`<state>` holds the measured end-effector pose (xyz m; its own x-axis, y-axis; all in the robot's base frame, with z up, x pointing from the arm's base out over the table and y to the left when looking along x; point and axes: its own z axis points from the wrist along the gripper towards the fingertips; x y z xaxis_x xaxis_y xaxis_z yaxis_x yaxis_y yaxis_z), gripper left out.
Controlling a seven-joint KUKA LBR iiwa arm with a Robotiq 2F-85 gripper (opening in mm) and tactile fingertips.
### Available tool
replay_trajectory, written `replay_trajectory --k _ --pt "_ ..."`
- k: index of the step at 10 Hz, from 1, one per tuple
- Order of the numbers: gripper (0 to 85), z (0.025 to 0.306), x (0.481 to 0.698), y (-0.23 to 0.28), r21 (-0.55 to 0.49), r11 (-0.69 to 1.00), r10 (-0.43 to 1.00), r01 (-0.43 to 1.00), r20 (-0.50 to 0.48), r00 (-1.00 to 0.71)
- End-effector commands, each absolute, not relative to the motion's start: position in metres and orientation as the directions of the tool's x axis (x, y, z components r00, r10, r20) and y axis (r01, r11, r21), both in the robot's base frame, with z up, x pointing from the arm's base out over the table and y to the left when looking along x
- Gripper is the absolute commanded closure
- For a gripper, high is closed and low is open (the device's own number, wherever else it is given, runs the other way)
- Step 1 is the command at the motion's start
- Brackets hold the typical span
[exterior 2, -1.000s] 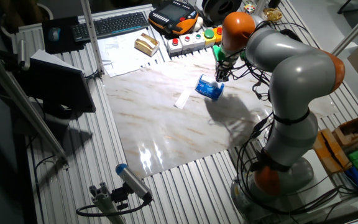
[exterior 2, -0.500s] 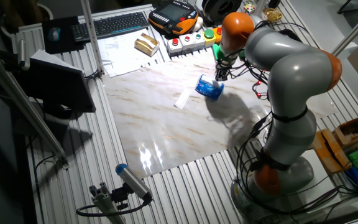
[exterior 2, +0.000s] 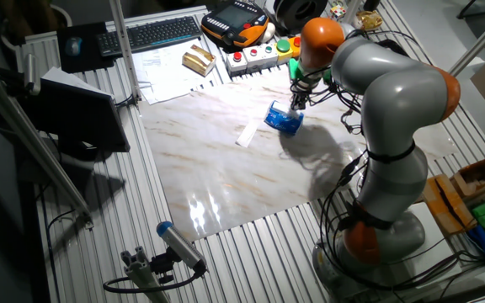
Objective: Pull out a napkin
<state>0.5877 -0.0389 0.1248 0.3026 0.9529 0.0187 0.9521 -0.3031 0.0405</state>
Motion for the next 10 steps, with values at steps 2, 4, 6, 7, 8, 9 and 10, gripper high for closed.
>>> replay_trajectory --k 2,4,6,7,8,9,10 --pt "59.7 0.119 0.590 -0.035 0.048 -0.326 0.945 0.944 0.018 0.326" --pt "45.0 0.115 0.592 -0.034 0.055 -0.362 0.932 0.931 0.017 0.362" --pt "39.0 0.110 0.594 -0.032 0.052 -0.388 0.922 0.920 0.024 0.387" --pt "39.0 0.106 0.596 -0.031 0.046 -0.392 0.920 0.919 0.026 0.392" --pt "39.3 0.101 0.597 -0.030 0.044 -0.398 0.917 0.916 0.031 0.397" --pt "40.7 0.097 0.598 -0.029 0.039 -0.401 0.916 0.915 0.031 0.400" --pt "41.7 0.094 0.599 -0.028 0.037 -0.401 0.916 0.915 0.031 0.400"
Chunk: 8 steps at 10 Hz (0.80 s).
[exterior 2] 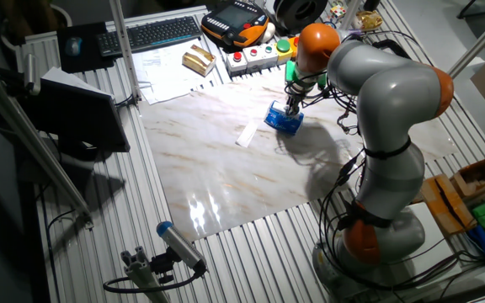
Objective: Pull out a napkin
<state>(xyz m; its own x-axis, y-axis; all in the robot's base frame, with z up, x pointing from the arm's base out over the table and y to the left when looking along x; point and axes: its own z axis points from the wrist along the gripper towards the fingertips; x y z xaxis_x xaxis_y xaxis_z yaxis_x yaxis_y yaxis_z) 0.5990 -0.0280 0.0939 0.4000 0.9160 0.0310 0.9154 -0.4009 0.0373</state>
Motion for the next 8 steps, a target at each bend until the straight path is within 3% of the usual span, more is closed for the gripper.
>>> replay_trajectory --k 1,3,8 --pt "42.7 0.091 0.600 -0.028 0.035 -0.401 0.916 0.915 0.031 0.400" --pt "44.0 0.082 0.601 -0.027 0.044 -0.405 0.914 0.913 0.035 0.404" --pt "33.0 0.071 0.604 -0.028 0.033 -0.419 0.908 0.907 0.036 0.418"
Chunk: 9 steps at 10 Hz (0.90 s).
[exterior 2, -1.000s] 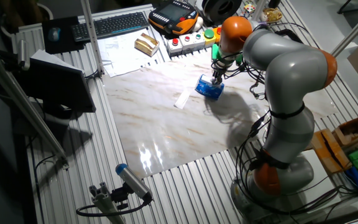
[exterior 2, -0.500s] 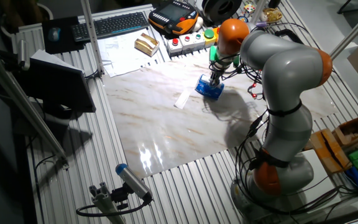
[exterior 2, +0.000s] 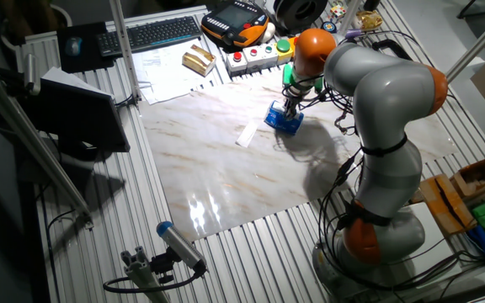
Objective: Pull out a napkin
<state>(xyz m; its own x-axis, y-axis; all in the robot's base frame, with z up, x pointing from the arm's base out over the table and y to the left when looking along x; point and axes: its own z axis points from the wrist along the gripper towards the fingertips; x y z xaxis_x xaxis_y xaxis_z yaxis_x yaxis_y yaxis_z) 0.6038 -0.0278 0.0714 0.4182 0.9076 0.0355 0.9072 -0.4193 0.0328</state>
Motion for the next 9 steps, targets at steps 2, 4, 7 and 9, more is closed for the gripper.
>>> replay_trajectory --k 2,4,7,9 --pt "32.0 0.0687 0.6047 -0.0277 0.025 -0.421 0.907 0.907 0.035 0.420" --pt "34.7 0.0649 0.6059 -0.0274 0.018 -0.423 0.906 0.906 0.037 0.423" --pt "36.7 0.0620 0.6069 -0.0271 0.004 -0.423 0.905 0.906 0.039 0.423" --pt "37.3 0.0633 0.6072 -0.0271 0.000 -0.422 0.906 0.907 0.041 0.421"
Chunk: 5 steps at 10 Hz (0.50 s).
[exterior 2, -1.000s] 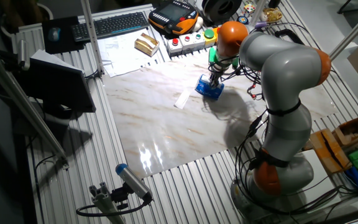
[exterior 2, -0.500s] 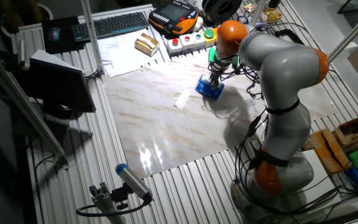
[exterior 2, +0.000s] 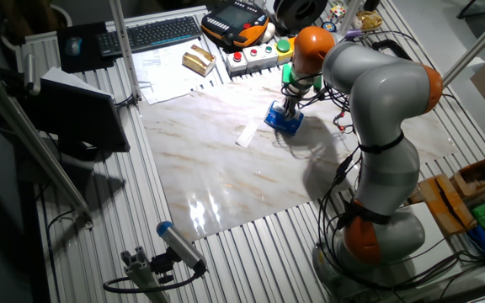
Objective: Pull out a napkin
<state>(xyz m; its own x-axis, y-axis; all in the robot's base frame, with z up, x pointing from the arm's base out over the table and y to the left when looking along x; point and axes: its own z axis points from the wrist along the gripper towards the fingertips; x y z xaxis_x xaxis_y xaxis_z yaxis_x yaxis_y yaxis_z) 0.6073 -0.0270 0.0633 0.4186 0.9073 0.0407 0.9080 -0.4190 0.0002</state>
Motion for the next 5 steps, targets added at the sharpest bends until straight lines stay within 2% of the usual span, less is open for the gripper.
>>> replay_trajectory --k 1,5 --pt "39.0 0.0628 0.6074 -0.0268 0.000 -0.416 0.909 0.909 0.041 0.416" --pt "42.3 0.0621 0.6074 -0.0259 0.001 -0.409 0.912 0.912 0.039 0.409"
